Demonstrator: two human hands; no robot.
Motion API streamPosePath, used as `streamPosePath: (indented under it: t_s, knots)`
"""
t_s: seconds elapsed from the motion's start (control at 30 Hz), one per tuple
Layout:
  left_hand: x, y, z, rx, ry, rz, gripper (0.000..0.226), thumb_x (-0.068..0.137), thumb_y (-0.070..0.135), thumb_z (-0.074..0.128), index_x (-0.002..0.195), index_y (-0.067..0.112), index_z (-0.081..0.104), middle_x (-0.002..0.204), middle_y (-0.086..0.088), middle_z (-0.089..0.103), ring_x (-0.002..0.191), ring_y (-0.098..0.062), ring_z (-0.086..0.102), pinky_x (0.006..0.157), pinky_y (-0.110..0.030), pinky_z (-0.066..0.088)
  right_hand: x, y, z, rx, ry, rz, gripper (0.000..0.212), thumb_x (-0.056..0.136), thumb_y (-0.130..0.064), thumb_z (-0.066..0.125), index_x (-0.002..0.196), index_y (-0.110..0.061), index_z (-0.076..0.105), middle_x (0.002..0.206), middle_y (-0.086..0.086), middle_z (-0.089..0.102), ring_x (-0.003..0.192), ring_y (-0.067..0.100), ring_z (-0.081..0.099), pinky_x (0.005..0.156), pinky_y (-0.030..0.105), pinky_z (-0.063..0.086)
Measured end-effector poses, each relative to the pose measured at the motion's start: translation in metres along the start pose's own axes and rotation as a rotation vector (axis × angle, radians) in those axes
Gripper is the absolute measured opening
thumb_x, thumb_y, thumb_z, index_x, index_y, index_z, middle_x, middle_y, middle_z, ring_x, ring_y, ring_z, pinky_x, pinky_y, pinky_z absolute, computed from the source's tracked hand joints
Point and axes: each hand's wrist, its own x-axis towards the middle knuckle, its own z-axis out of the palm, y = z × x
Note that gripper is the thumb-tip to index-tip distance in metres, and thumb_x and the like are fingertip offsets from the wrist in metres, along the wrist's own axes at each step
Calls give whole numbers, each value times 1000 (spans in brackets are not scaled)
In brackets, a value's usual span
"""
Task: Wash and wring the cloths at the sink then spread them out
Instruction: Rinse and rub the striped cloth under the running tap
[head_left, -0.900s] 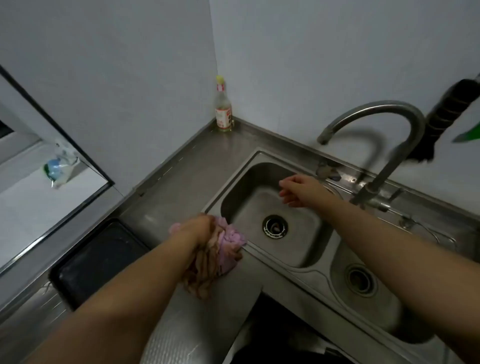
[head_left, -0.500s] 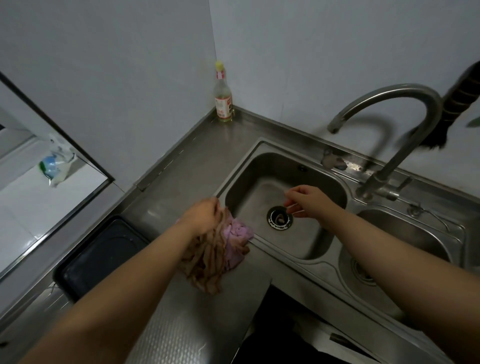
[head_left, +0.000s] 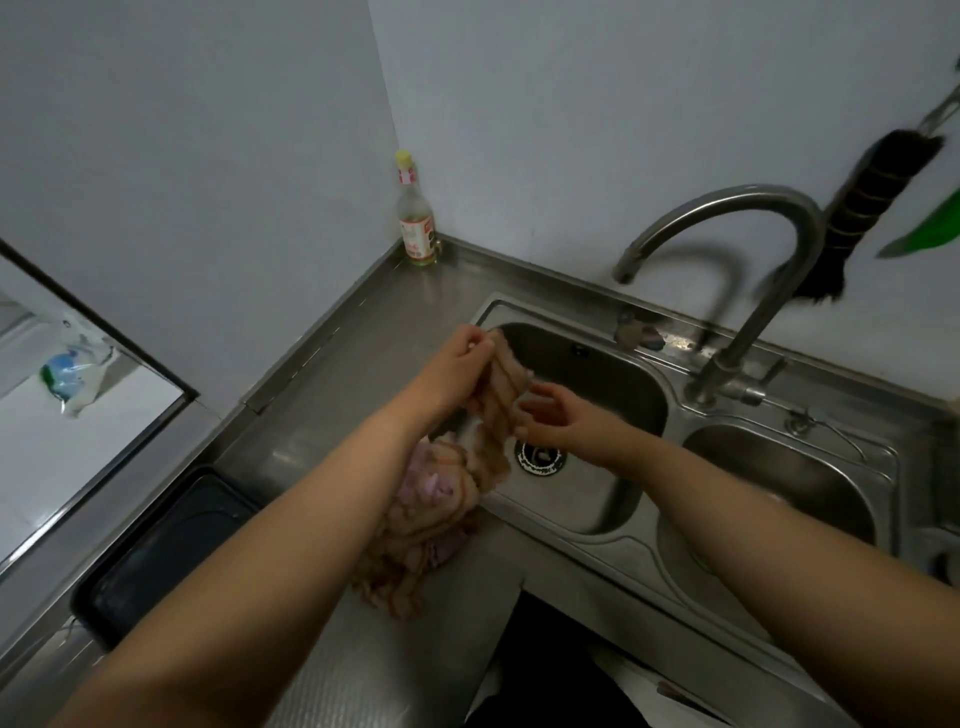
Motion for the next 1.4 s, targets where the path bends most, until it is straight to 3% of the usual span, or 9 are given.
streamPosePath:
  t_s: [0.1, 0.17, 0.27, 0.43, 0.53, 0.67, 0.8, 1.17, 1.4]
  knots:
    - [12, 23, 24, -325, -2, -41, 15, 105, 21, 37, 103, 14, 51, 77, -2, 70, 64, -6, 69, 55, -21, 54, -6, -7, -13, -213, 210, -107, 40, 88, -11, 65, 125, -13, 51, 114, 7, 62, 94, 12, 59, 75, 19, 54]
    - [27, 29, 35, -317, 29, -13, 13, 104, 22, 41, 104, 18, 53, 82, -4, 68, 66, -5, 67, 56, -20, 54, -9, -9, -33, -329, 365, -184, 17, 90, -17, 61, 106, -10, 62, 99, 9, 65, 88, 19, 61, 79, 31, 54]
    - [48, 29, 47, 6, -81, 65, 29, 101, 37, 46, 125, 26, 58, 106, -2, 65, 93, -12, 64, 82, -28, 54, -20, -13, -68, -195, 429, -196, 14, 95, -21, 54, 101, -9, 59, 84, 4, 60, 74, 17, 58, 63, 21, 49]
    - [69, 35, 78, 479, -381, 80, 27, 89, 42, 65, 98, 17, 72, 84, 1, 73, 76, -13, 68, 71, -23, 52, -31, -2, -119, -67, 484, -177, 19, 98, -22, 50, 110, -10, 57, 91, 2, 61, 79, 11, 57, 71, 24, 50]
    - [86, 33, 101, 166, -281, 76, 20, 96, 28, 58, 89, 16, 71, 78, -1, 73, 69, -14, 67, 66, -25, 52, -24, 24, -148, 3, 616, -108, 27, 94, -24, 57, 119, -12, 55, 101, -2, 60, 91, 11, 58, 77, 24, 50]
    - [97, 32, 127, -431, -137, -167, 27, 103, 25, 42, 98, 12, 65, 86, -8, 72, 74, -17, 68, 69, -28, 57, -20, 61, -194, 181, 1210, 124, 39, 94, -21, 55, 128, -4, 47, 136, 19, 43, 122, 32, 46, 98, 35, 38]
    - [103, 29, 137, -665, -85, -255, 30, 105, 28, 36, 118, 11, 58, 92, -12, 74, 78, -21, 72, 64, -33, 60, -10, 88, -235, 220, 1077, 430, 50, 102, -32, 35, 144, -6, 26, 149, 20, 29, 134, 36, 34, 108, 39, 28]
    - [118, 33, 136, -876, -85, -349, 50, 102, 40, 37, 134, 5, 53, 125, -20, 63, 109, -32, 64, 91, -45, 54, 7, 128, -262, -89, 941, 349, 43, 103, -28, 28, 128, 1, 47, 126, 23, 53, 117, 40, 50, 94, 40, 40]
    - [123, 32, 135, -888, -108, -334, 50, 102, 44, 32, 123, 8, 60, 115, -17, 69, 104, -31, 68, 93, -46, 52, 7, 139, -261, -110, 1000, 331, 42, 104, -28, 27, 129, -1, 48, 131, 25, 52, 121, 42, 48, 102, 45, 35]
